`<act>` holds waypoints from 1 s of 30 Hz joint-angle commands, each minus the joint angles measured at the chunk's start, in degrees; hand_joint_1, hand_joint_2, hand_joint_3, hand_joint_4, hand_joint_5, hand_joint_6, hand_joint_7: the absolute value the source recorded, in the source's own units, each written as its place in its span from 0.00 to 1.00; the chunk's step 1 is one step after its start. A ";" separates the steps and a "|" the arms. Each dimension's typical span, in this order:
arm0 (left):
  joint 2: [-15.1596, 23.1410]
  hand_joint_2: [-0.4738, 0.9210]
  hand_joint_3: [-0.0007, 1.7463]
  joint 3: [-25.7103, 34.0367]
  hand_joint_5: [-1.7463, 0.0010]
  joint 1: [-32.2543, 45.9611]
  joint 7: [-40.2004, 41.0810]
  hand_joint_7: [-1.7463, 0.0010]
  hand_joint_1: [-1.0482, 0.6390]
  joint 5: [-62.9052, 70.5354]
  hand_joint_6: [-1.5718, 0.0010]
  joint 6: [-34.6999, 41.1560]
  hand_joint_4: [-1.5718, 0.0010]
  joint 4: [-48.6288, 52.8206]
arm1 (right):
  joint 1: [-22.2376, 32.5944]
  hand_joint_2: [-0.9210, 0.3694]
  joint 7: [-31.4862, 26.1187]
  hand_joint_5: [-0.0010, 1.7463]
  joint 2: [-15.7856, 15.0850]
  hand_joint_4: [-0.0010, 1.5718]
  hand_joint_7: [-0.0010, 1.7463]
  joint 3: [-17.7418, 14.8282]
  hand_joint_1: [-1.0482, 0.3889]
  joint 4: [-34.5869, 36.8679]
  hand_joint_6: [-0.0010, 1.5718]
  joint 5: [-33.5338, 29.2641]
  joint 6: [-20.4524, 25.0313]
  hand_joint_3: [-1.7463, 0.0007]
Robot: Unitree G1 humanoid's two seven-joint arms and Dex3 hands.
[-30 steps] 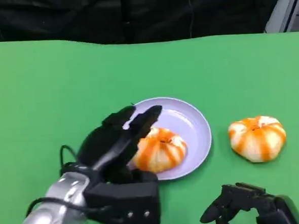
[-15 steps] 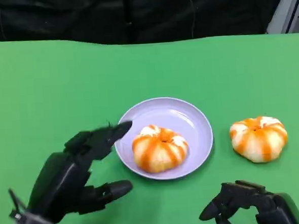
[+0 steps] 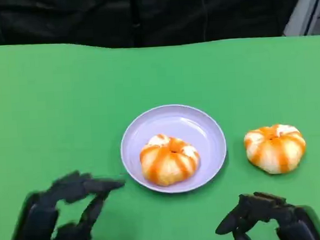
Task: Grasp the bread from the table and place it into the plate.
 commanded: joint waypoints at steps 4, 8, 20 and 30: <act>-2.05 0.56 0.86 1.20 0.04 5.62 -5.54 0.17 0.71 -6.86 0.43 4.40 0.42 -5.54 | 1.42 0.44 0.62 0.77 -2.10 0.51 0.59 -0.73 0.69 -0.09 0.55 3.54 -3.18 0.30; -3.60 0.56 0.85 1.87 0.00 6.57 -7.50 0.11 0.69 -9.07 0.47 7.24 0.43 -7.70 | 2.44 0.45 1.35 0.78 -2.01 0.50 0.60 -0.80 0.69 -1.14 0.54 3.91 -2.96 0.28; -6.28 0.59 0.81 4.11 0.00 7.03 -9.82 0.09 0.65 -8.69 0.51 8.79 0.46 -8.77 | 3.08 0.45 1.78 0.80 -1.69 0.50 0.61 -0.90 0.68 -1.58 0.53 4.22 -2.71 0.28; -7.67 0.59 0.80 4.10 0.00 6.79 -11.73 0.11 0.64 -9.67 0.49 9.84 0.45 -8.80 | 3.00 0.44 2.11 0.79 -1.83 0.50 0.61 -1.43 0.69 -1.59 0.53 4.05 -2.81 0.30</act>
